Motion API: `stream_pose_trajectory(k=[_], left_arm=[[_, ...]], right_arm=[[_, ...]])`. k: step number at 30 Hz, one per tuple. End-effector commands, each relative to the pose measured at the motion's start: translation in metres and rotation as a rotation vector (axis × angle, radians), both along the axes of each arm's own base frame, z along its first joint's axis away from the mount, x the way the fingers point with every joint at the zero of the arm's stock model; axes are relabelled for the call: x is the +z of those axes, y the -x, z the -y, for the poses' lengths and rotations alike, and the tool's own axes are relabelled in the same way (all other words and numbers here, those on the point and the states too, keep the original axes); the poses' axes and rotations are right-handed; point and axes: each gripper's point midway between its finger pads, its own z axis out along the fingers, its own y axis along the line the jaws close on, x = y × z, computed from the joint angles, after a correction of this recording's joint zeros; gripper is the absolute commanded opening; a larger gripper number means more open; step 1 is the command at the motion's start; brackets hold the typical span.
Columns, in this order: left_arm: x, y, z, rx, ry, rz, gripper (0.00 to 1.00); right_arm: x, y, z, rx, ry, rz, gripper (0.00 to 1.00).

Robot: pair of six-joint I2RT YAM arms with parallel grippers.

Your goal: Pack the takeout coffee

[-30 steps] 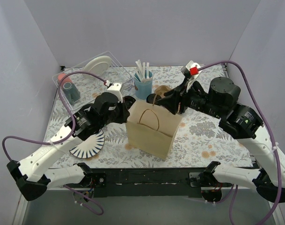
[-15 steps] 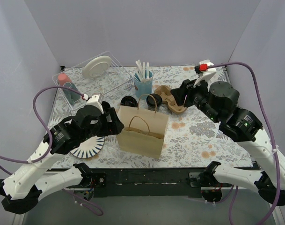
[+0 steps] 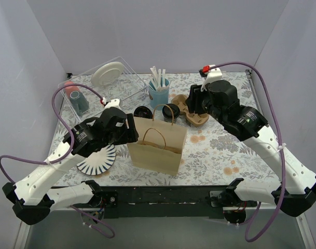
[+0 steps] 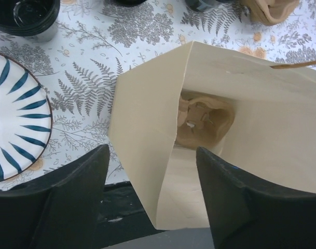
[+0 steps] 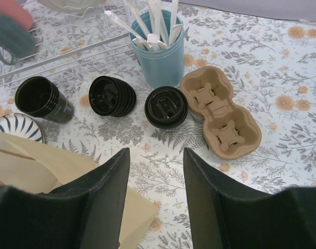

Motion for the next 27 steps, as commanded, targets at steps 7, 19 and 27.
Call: stream_pose_trajectory(k=[7, 19, 27], left_arm=[[0.005, -0.009, -0.029, 0.110, -0.100, 0.049, 0.14], [0.017, 0.008, -0.049, 0.057, -0.142, 0.071, 0.11], [0.017, 0.016, -0.050, 0.032, -0.112, 0.066, 0.32]], right_arm=[[-0.027, -0.027, 0.005, 0.066, -0.032, -0.094, 0.52], [-0.106, -0.054, -0.020, 0.175, -0.065, -0.156, 0.66], [-0.129, -0.089, -0.039, 0.191, -0.047, -0.138, 0.73]])
